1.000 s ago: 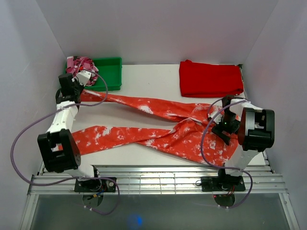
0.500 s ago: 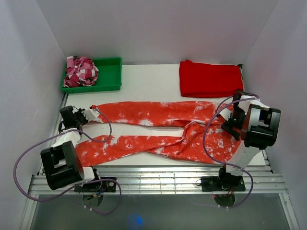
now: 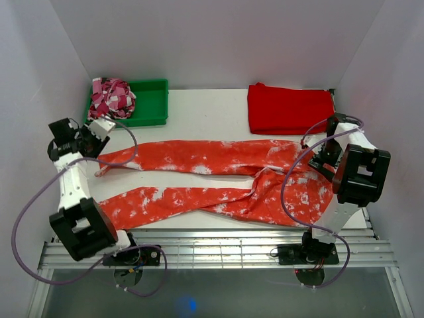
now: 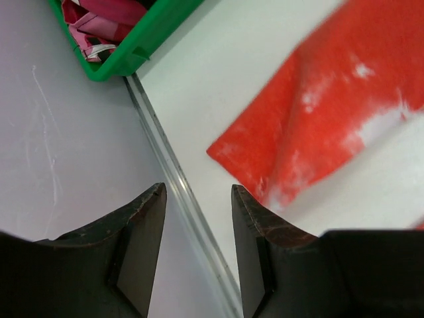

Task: Fold and stack the trousers
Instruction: Flatten the trousers out

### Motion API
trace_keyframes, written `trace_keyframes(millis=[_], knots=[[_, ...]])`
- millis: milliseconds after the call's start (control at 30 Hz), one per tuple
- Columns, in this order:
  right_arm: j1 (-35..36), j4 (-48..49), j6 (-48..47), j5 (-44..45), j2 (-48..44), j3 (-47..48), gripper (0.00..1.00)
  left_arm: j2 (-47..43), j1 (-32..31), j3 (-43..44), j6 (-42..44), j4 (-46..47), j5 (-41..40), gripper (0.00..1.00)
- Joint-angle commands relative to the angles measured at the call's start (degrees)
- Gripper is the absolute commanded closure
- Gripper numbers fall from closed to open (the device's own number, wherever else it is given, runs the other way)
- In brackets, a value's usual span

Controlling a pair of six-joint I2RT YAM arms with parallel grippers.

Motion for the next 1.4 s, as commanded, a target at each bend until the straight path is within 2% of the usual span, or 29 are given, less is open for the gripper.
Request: trace_keyframes(millis=[0,33,100,167,233,400,467,500,567,633,733,767,833,867,967,1033,1067,1100,1133,1167,1200,1233,1300,1367], knots=[[-0.1,-3.6,-0.8,-2.3,-0.4,3.0,0.06,12.5,0.0,9.3,-15.9,-4.9,0.2,0.46],[-0.1,-3.4,0.0,-2.5,-0.1,3.1,0.06,15.6,0.0,11.7,-21.5,-5.5,-0.9,0.46],[-0.1,-3.4,2.3,-3.2,0.7,3.6,0.07,24.0,0.0,18.1,-26.4,-7.9,-1.3,0.5],[0.1,-3.8,4.0,-3.9,1.5,3.7,0.08,28.6,-0.4,21.3,-32.3,-9.8,-1.7,0.53],[0.4,-4.3,5.9,-4.8,1.9,3.5,0.09,33.2,-0.9,23.7,-34.7,-11.3,-1.4,0.56],[0.8,-4.8,6.3,-5.4,0.7,0.3,0.09,35.6,-1.5,19.8,-35.8,-14.0,-3.5,0.61],[0.8,-4.1,5.6,-4.6,0.5,-2.0,0.09,37.0,-1.6,17.4,-36.7,-11.8,-7.1,0.64],[0.8,-2.6,5.3,-3.1,0.5,-2.8,0.09,37.8,-1.6,17.1,-38.9,-10.5,-12.5,0.66],[0.8,-0.2,4.1,-1.2,1.4,-5.7,0.09,41.2,-1.6,19.3,-40.8,-7.4,-16.1,0.66],[0.8,3.4,3.3,1.5,2.3,-7.0,0.09,44.0,-2.0,23.0,-43.4,-5.5,-18.8,0.66],[0.8,5.4,3.7,2.9,5.3,-5.0,0.09,51.3,-3.4,33.9,-43.2,-5.6,-20.6,0.66],[0.8,5.3,4.7,3.1,7.5,-2.1,0.09,53.1,-3.7,39.7,-42.5,-6.6,-20.3,0.66],[0.8,5.1,5.5,3.7,9.5,1.3,0.09,55.8,-4.8,43.9,-41.3,-7.4,-20.2,0.63],[0.8,4.1,5.7,3.4,11.0,4.8,0.09,55.8,-5.1,45.4,-40.0,-8.2,-19.2,0.57],[1.1,1.6,6.6,2.3,12.1,9.4,0.08,50.9,-5.6,45.2,-36.8,-7.6,-17.3,0.44],[1.2,-0.3,7.0,0.4,11.4,12.7,0.08,43.5,-5.6,39.9,-33.4,-7.3,-16.6,0.42],[1.2,-2.0,6.7,-1.0,9.6,13.3,0.07,40.2,-5.3,33.8,-29.7,-6.8,-16.5,0.39],[1.2,-4.4,6.5,-3.3,7.0,13.4,0.06,33.7,-4.5,30.7,-25.6,-7.2,-14.8,0.38],[1.2,-7.1,6.0,-6.0,4.2,13.0,0.05,27.3,-3.4,26.0,-19.6,-11.4,-10.9,0.37],[1.2,-9.4,5.0,-8.2,1.5,11.1,0.05,21.4,-1.5,19.8,-11.6,-21.4,-6.0,0.37],[1.7,-12.8,3.0,-10.3,-3.3,7.6,0.05,13.6,0.5,15.4,1.6,-29.1,-1.0,0.39],[2.1,-14.2,1.8,-11.0,-5.3,4.6,0.06,9.0,1.4,7.8,7.8,-36.2,-1.1,0.41],[3.0,-15.9,-0.4,-11.7,-8.2,-1.2,0.07,1.4,2.9,-1.9,17.4,-41.9,-4.3,0.44],[4.2,-16.5,-0.5,-12.0,-9.0,-6.1,0.09,-1.9,2.8,-11.2,19.1,-38.0,-7.3,0.46]])
